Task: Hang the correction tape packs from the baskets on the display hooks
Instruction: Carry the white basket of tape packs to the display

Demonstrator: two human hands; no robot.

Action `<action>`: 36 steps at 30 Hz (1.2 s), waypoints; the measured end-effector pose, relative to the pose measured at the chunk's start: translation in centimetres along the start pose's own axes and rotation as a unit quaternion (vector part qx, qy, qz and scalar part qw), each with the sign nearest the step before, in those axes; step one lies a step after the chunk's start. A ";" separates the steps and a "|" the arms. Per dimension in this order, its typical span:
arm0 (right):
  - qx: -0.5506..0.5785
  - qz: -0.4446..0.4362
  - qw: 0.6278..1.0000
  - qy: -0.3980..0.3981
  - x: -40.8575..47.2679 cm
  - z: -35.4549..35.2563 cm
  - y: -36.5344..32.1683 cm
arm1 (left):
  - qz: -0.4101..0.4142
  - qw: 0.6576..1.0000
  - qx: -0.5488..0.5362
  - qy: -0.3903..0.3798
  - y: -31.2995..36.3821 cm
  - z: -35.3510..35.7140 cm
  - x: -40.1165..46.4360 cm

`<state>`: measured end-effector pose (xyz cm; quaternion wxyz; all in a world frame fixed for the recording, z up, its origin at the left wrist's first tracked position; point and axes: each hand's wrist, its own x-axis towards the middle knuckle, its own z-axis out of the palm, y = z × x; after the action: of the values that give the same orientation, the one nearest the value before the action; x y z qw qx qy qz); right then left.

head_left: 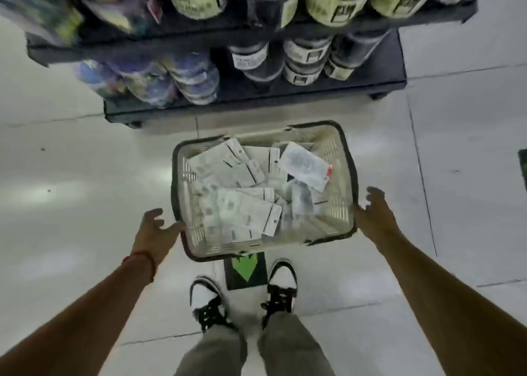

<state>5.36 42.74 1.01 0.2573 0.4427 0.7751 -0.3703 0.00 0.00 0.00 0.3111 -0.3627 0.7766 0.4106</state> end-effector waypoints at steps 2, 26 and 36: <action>0.007 0.001 1.000 0.015 4.2 1.5 0.8 | 0.004 0.998 -0.049 0.025 -1.1 2.2 3.9; 0.085 -0.093 0.986 -0.106 -22.5 -7.8 -11.2 | -0.051 0.988 -0.143 0.014 3.1 -23.0 -19.5; 0.025 -0.201 0.974 -0.103 -41.7 0.2 -34.7 | 0.008 0.960 -0.241 0.140 0.1 -49.3 -26.8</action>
<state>-5.22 10.32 43.20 0.2453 0.2438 0.8077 -0.4774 5.37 -34.26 44.09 0.0996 -0.4748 0.6934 0.5328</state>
